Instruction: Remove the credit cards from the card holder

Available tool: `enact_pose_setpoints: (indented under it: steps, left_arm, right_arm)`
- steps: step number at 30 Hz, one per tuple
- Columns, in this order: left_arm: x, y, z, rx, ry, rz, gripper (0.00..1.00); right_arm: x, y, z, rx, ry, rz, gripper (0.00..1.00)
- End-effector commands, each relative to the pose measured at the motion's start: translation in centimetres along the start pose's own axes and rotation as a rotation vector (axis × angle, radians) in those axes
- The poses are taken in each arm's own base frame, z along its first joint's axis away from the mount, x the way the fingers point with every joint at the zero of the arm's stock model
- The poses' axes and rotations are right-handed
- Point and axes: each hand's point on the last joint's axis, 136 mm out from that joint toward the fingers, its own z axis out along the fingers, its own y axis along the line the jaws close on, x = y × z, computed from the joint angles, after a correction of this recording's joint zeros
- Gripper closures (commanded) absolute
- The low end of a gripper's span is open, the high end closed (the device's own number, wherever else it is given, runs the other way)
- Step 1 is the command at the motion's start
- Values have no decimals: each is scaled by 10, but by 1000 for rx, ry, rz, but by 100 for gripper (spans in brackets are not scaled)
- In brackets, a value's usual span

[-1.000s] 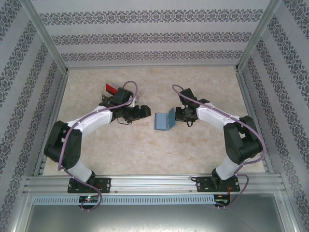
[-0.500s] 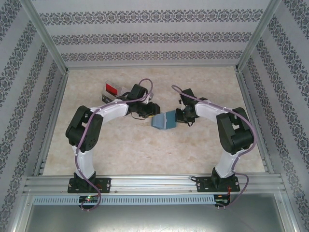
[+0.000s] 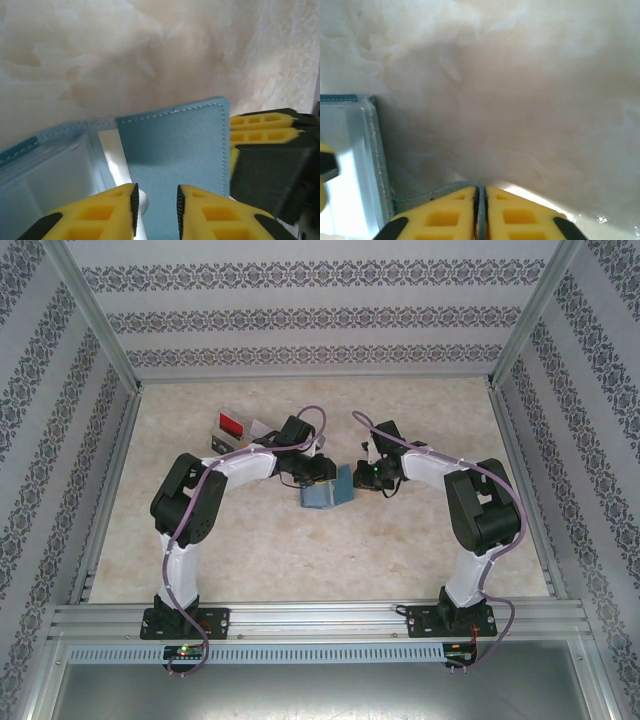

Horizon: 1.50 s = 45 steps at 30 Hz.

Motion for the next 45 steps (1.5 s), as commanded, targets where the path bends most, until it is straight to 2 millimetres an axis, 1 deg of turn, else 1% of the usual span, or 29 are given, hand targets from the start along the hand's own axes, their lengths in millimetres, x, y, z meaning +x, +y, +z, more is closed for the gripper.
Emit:
enact_pose_setpoints:
  steps: [1,5,7,9,12,15,18,20,23,26,28,30,32,33,35,37,40,45]
  left_arm:
    - [10,2,14,-21,55,26,74]
    - [15,14,20,-65,78,8,78]
    - [18,20,20,-96,82,8,78]
    - [21,28,20,-119,87,5,79]
    - [25,32,23,-122,99,-1,80]
    - [28,36,25,-127,107,-7,80]
    - [29,35,26,-122,111,-5,80]
    - [29,33,25,-116,114,-4,80]
    - [26,24,20,-91,109,6,80]
    - [19,7,5,-35,91,12,80]
    - [10,0,-13,-3,50,5,78]
    - [4,-2,-29,8,20,-4,74]
    - [2,-1,-44,3,-5,-9,68]
    - [5,4,-49,-10,-8,-15,65]
    - [10,16,-58,-60,-11,-31,62]
    - [17,32,-62,-116,-9,-46,60]
    - [25,40,-61,-123,10,-69,59]
    - [24,39,-57,-106,11,-89,59]
  right_arm:
    - [-11,11,-13,-28,-36,-21,79]
    - [-16,-2,-37,51,-118,25,66]
    - [-12,-1,-48,60,-144,48,65]
    - [-7,7,-54,47,-160,47,65]
    - [1,23,-56,20,-155,29,64]
    - [6,32,-48,-13,-125,31,63]
    - [8,34,-38,-16,-100,34,63]
    - [9,37,-30,-28,-70,30,63]
    - [12,35,-20,-7,-43,36,66]
    - [14,32,-15,-5,-32,41,71]
    - [15,32,-12,-7,-29,34,76]
    - [16,31,-9,-4,-21,25,81]
    - [17,30,-7,-1,-18,20,84]
    - [17,30,-6,-3,-17,16,85]
    - [17,31,-5,-4,-14,7,87]
    - [17,33,-4,-13,-14,-9,87]
    - [18,38,-3,-23,-15,-37,88]
    - [18,42,-3,-30,-14,-53,88]
